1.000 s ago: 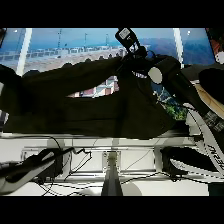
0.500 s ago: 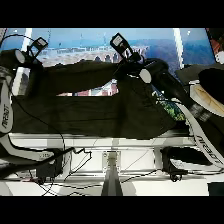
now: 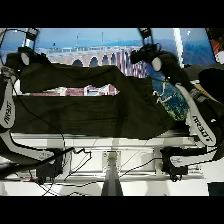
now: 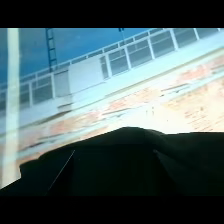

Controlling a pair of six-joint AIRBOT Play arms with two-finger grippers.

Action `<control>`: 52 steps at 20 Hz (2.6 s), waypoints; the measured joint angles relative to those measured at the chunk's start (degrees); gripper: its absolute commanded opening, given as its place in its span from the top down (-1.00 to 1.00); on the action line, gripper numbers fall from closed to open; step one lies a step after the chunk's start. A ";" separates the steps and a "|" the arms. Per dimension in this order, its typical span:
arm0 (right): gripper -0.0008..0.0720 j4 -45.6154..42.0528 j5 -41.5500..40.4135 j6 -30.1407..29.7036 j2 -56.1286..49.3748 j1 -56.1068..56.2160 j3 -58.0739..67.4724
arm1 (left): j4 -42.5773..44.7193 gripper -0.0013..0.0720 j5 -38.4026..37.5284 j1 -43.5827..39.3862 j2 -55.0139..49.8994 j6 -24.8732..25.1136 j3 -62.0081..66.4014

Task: Fold the clothes and pants, and hang the long-sleeved shirts on hangers.

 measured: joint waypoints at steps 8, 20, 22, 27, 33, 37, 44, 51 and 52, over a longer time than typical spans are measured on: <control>-0.43 0.04 21.92 1.22 0.55 -16.72 2.67 | -6.88 -0.42 -25.38 14.16 3.50 -10.78 0.00; -0.42 2.93 29.44 4.17 0.20 -21.11 2.84 | -35.69 -0.94 -35.91 32.74 -6.01 5.60 0.00; -0.42 2.95 29.70 5.62 -0.04 -21.22 2.84 | -36.79 -0.93 -35.69 32.28 -8.28 7.23 0.07; -0.42 2.82 30.05 7.10 -0.22 -21.33 2.84 | -40.30 0.90 -33.48 31.21 -11.69 9.55 0.02; -0.42 3.72 31.15 6.88 -1.25 -22.12 2.16 | -44.65 0.91 -35.43 31.01 -10.25 10.36 4.07; -0.42 14.73 34.56 -0.98 -4.22 -24.04 1.95 | -43.30 0.91 -37.94 31.01 -5.22 10.36 11.08; -0.58 26.34 46.84 -11.37 -12.70 -25.83 1.90 | -31.61 0.91 -40.50 31.12 2.78 9.40 16.48; -0.30 41.16 48.89 -21.31 -18.95 -24.46 1.97 | -28.35 0.91 -43.36 31.01 3.48 8.07 17.00; 0.29 41.72 48.02 -22.40 -19.28 -23.98 1.97 | -28.15 0.91 -43.58 30.99 3.48 7.96 17.00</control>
